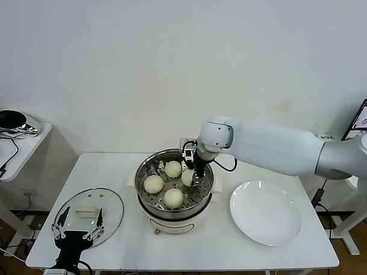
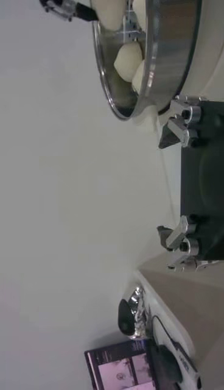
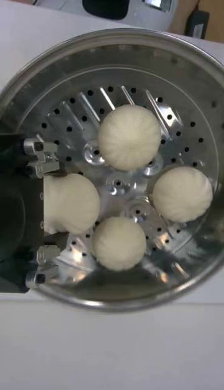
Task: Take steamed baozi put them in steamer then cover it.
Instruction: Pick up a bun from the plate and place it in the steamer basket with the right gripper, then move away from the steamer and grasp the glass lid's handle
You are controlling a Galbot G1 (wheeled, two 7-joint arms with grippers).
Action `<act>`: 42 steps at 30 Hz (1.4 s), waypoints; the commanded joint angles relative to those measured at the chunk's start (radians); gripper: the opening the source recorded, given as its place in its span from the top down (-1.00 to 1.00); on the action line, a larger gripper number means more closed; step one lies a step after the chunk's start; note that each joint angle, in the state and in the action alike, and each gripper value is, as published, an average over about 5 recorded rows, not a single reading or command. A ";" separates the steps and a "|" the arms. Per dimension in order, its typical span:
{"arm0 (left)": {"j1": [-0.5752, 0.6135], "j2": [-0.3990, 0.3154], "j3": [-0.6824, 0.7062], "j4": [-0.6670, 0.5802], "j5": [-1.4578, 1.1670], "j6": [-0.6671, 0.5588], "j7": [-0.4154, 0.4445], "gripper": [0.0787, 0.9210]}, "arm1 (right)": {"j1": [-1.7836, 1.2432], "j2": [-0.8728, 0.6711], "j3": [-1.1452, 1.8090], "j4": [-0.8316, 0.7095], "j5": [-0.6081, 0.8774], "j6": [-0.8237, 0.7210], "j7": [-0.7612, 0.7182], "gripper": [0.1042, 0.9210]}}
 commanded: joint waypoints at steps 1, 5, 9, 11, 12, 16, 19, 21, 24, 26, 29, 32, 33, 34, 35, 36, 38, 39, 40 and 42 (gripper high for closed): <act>0.000 0.000 0.001 0.000 0.000 -0.001 0.000 -0.77 | -0.033 0.022 -0.003 -0.015 -0.013 -0.021 0.011 -0.16; 0.000 0.000 0.001 0.001 -0.001 -0.001 -0.001 -0.77 | -0.034 0.008 0.001 -0.015 -0.029 -0.020 0.011 -0.16; -0.005 -0.001 0.004 0.003 0.000 -0.001 0.000 -0.77 | -0.039 -0.004 0.004 -0.010 -0.032 -0.020 0.012 -0.16; -0.008 -0.003 0.006 0.004 0.000 0.000 0.000 -0.77 | -0.044 -0.008 0.009 -0.009 -0.036 -0.021 0.015 -0.16; -0.009 -0.003 0.008 0.005 0.001 0.000 0.000 -0.77 | -0.046 -0.010 0.012 -0.009 -0.039 -0.020 0.018 -0.16; -0.011 -0.005 0.010 0.008 0.002 0.000 0.000 -0.77 | -0.041 -0.020 0.029 -0.006 -0.046 -0.017 0.021 -0.28; -0.012 -0.005 0.009 0.011 0.003 0.000 0.000 -0.77 | -0.029 -0.041 0.050 0.013 -0.042 -0.013 0.021 -0.51; -0.014 -0.004 0.007 0.012 0.002 0.001 0.001 -0.77 | -0.023 -0.066 0.075 0.039 -0.040 -0.011 0.019 -0.62; -0.017 -0.003 0.005 0.013 0.002 0.002 0.002 -0.77 | -0.022 -0.123 0.120 0.091 -0.025 -0.018 0.037 -0.73; -0.019 -0.001 0.004 0.014 0.002 0.003 0.003 -0.77 | -0.029 -0.171 0.144 0.135 -0.010 -0.020 0.083 -0.75; -0.023 0.000 -0.001 0.020 0.002 0.003 0.003 -0.77 | -0.069 -0.251 0.198 0.213 0.033 0.000 0.206 -0.76; -0.024 0.001 -0.010 0.029 0.000 0.000 0.006 -0.77 | -0.167 -0.345 0.295 0.304 0.120 0.089 0.407 -0.76; -0.022 0.002 -0.013 0.032 -0.001 -0.003 0.008 -0.77 | -0.219 -0.386 0.337 0.336 0.152 0.138 0.491 -0.76; -0.020 0.003 -0.015 0.033 -0.002 -0.009 0.011 -0.77 | -0.279 -0.425 0.381 0.365 0.171 0.196 0.561 -0.76; -0.018 0.004 -0.018 0.035 -0.002 -0.016 0.014 -0.77 | -0.361 -0.466 0.438 0.394 0.184 0.255 0.630 -0.76; -0.017 0.004 -0.020 0.037 -0.002 -0.023 0.016 -0.77 | -0.442 -0.498 0.498 0.416 0.186 0.305 0.681 -0.76; -0.017 0.002 -0.022 0.044 0.002 -0.037 0.021 -0.77 | -0.640 -0.548 0.651 0.452 0.147 0.406 0.756 -0.76; -0.017 0.000 -0.022 0.048 0.004 -0.043 0.023 -0.77 | -0.735 -0.561 0.725 0.463 0.123 0.451 0.783 -0.76; -0.016 -0.002 -0.022 0.052 0.008 -0.050 0.025 -0.77 | -0.817 -0.567 0.793 0.470 0.093 0.498 0.802 -0.76; -0.014 -0.008 -0.017 0.060 0.017 -0.066 0.026 -0.77 | -1.000 -0.565 0.938 0.478 0.012 0.593 0.824 -0.76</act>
